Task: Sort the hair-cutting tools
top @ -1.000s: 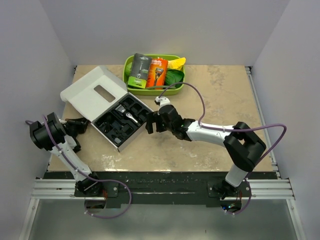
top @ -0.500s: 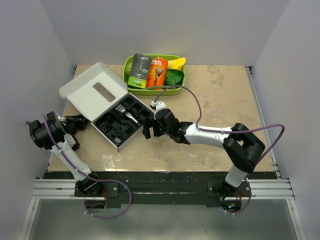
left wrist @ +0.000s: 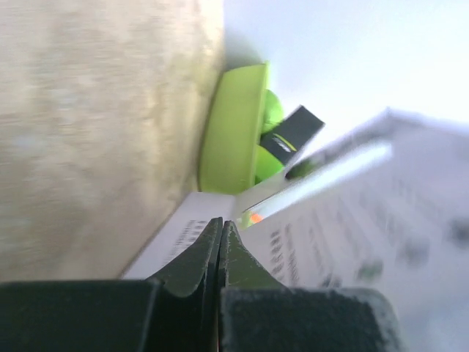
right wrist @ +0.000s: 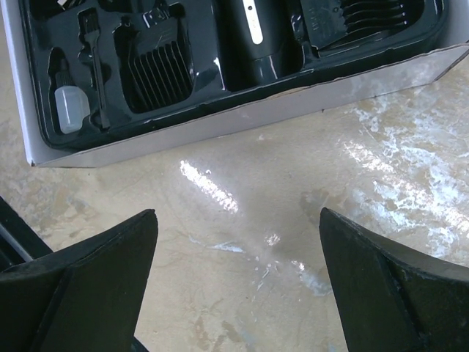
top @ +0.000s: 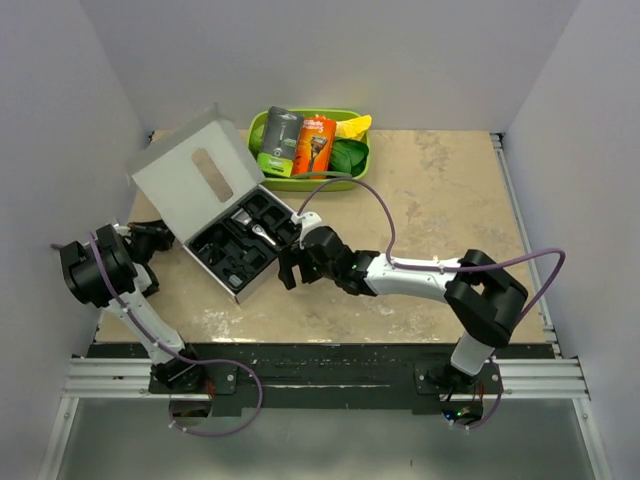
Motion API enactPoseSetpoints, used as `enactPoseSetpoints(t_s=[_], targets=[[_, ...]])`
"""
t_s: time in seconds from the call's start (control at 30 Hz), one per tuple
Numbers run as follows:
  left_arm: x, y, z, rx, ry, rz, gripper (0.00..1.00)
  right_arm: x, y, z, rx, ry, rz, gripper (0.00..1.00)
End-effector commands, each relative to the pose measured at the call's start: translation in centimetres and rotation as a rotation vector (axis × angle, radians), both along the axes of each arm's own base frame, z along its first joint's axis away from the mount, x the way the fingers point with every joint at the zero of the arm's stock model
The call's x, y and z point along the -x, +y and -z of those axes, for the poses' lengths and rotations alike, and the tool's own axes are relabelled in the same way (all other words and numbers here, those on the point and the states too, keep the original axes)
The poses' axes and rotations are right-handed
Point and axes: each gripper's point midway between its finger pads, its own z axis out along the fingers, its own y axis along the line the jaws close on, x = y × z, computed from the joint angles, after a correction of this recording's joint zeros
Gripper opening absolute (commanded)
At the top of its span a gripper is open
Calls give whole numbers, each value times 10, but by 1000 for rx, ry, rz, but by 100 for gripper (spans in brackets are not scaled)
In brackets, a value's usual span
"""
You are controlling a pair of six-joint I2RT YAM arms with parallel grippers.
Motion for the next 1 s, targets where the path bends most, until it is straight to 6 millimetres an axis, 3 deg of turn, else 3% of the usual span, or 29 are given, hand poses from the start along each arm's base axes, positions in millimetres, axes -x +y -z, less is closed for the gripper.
enactPoseSetpoints(t_s=[0.0,0.23,0.5,0.6,0.83,0.97], targets=[[8,-11,-132,-380,-520,12,0,1,1,-9,5,-28,-11,94],[19,-26,-143,-462,-510,26,0,-7,-23,-15,53,-47,109,95],[32,-51,-145,-522,-489,70,0,-13,-83,-46,106,-103,357,97],[40,-57,-144,-519,-488,78,0,-24,-99,-58,118,-151,446,98],[46,-52,-132,-587,-401,34,0,-59,-115,-69,95,-174,560,99],[48,-44,-119,-614,-301,-1,0,-78,-116,-62,119,-167,574,99]])
